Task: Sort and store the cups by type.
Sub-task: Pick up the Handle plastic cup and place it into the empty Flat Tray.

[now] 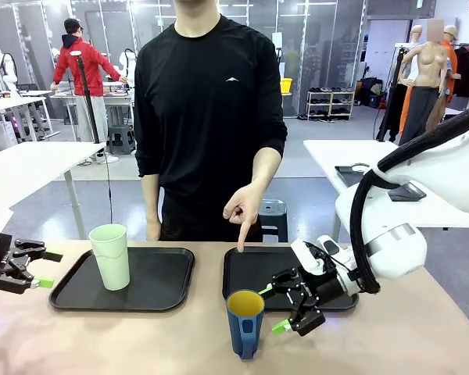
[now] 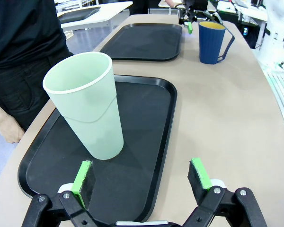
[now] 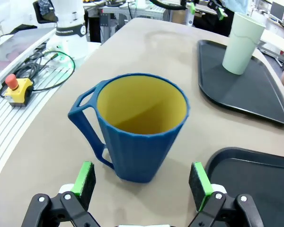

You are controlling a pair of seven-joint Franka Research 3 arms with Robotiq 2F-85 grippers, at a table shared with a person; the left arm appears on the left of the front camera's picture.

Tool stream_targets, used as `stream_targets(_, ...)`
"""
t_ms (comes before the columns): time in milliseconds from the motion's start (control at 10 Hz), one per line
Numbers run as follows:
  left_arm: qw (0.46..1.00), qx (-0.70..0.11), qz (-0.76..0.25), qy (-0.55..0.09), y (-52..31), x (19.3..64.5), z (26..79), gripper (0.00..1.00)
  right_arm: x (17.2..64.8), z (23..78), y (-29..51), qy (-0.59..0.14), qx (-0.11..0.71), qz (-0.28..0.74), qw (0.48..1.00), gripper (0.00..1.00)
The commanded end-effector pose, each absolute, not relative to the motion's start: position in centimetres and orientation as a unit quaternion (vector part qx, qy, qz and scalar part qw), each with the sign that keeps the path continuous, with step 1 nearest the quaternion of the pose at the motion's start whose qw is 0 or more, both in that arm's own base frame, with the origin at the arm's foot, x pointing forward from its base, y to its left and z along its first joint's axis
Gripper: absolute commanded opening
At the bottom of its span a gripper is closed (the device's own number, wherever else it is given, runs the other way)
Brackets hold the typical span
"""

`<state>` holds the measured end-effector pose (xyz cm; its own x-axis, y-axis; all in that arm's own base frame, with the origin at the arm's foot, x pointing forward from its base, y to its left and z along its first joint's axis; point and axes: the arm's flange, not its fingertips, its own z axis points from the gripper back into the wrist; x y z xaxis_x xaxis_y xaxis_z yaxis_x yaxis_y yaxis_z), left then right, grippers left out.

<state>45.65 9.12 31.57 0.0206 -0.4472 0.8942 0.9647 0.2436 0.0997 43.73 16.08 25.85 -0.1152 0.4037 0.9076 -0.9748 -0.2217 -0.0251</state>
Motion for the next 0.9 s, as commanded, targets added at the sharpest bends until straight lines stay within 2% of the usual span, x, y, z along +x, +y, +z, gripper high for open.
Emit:
stream_targets(0,0.644,-0.296,-0.544,-0.448,9.3,46.0,31.6,1.0,43.5,25.0,16.2,-0.357,0.425,0.666,0.499,1.0)
stream_targets(800,0.644,-0.296,-0.544,-0.448,9.3,46.0,31.6,1.0,43.9,23.5,17.7,-0.38,0.45,0.65,0.479,1.0)
